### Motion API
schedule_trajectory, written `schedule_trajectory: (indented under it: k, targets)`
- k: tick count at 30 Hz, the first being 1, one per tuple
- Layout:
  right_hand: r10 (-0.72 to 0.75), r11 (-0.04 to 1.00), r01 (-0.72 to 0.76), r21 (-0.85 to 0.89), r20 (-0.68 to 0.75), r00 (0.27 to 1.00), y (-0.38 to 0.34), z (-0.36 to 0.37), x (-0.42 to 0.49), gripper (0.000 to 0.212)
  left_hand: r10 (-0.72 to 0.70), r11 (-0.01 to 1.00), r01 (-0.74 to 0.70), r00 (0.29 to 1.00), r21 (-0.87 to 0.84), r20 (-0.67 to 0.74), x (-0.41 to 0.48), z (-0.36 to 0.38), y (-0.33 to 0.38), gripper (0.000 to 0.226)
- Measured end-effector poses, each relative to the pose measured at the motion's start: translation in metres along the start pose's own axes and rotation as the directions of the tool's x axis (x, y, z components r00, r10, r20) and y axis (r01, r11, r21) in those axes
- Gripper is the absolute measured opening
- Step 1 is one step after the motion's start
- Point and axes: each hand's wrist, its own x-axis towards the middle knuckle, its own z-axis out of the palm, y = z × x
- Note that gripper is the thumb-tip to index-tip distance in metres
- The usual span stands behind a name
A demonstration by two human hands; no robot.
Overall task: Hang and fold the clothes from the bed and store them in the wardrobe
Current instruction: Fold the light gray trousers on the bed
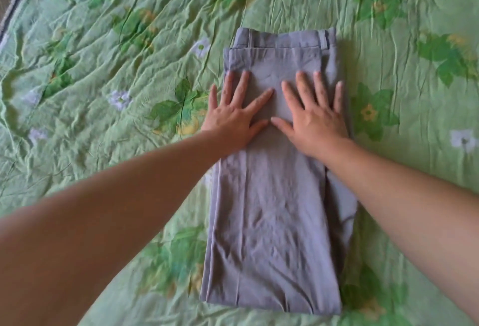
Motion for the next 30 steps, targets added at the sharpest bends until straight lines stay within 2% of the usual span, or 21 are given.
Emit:
schedule_trajectory:
  k: [3,7,14,16,18,20,21,23,26,28,29,30]
  targets:
    - [0.079,0.996,-0.078,0.045,-0.021,0.997,0.011,0.007,0.037,0.087,-0.011,0.999,0.007,0.997,-0.049,-0.077,0.039,0.001,-0.017,0.071]
    - [0.101,0.993,-0.091,0.079,-0.144,0.984,0.012,0.025,0.046,0.082,-0.075,0.993,0.059,0.985,-0.103,-0.154,0.061,0.019,-0.023,0.074]
    - [0.112,0.992,-0.113,0.051,0.019,0.993,0.007,0.003,0.038,0.083,-0.086,0.992,0.08,0.994,-0.101,-0.06,0.044,0.003,-0.015,0.074]
    - [0.069,0.995,-0.066,0.071,-0.038,0.997,0.002,-0.003,0.007,0.081,-0.102,0.99,0.093,0.991,-0.107,-0.089,0.003,0.008,0.003,0.069]
    - [-0.077,0.994,0.083,0.07,-0.078,0.994,-0.009,0.001,-0.05,0.077,-0.071,0.987,0.057,0.994,-0.153,-0.088,-0.058,0.02,0.023,0.064]
    - [-0.197,0.979,0.199,0.045,-0.043,0.98,-0.01,0.016,-0.117,0.074,-0.061,0.98,0.054,0.998,-0.191,-0.031,-0.119,0.032,0.031,0.063]
    - [-0.198,0.98,0.199,0.028,-0.012,0.98,-0.004,0.023,-0.143,0.074,-0.08,0.976,0.08,0.997,-0.204,0.008,-0.142,0.036,0.031,0.064]
    - [-0.076,0.996,0.075,0.043,0.024,0.997,0.01,0.03,-0.176,0.072,-0.128,0.966,0.141,0.989,-0.215,0.074,-0.171,0.039,0.028,0.064]
    - [0.207,0.953,-0.201,0.226,-0.005,0.978,0.012,0.02,-0.197,0.065,-0.198,0.92,0.214,0.977,-0.327,0.081,-0.185,0.025,0.028,0.058]
    - [0.345,0.866,-0.295,0.404,-0.054,0.937,0.002,0.013,-0.212,0.055,-0.267,0.804,0.229,0.964,-0.549,0.012,-0.193,0.017,0.028,0.045]
    - [0.394,0.79,-0.335,0.514,-0.007,0.919,-0.003,0.009,-0.22,0.051,-0.288,0.729,0.242,0.957,-0.64,0.034,-0.197,0.014,0.026,0.043]
    - [0.432,0.671,-0.383,0.635,0.086,0.898,-0.006,0.005,-0.228,0.048,-0.286,0.667,0.268,0.954,-0.695,0.093,-0.201,0.012,0.022,0.05]
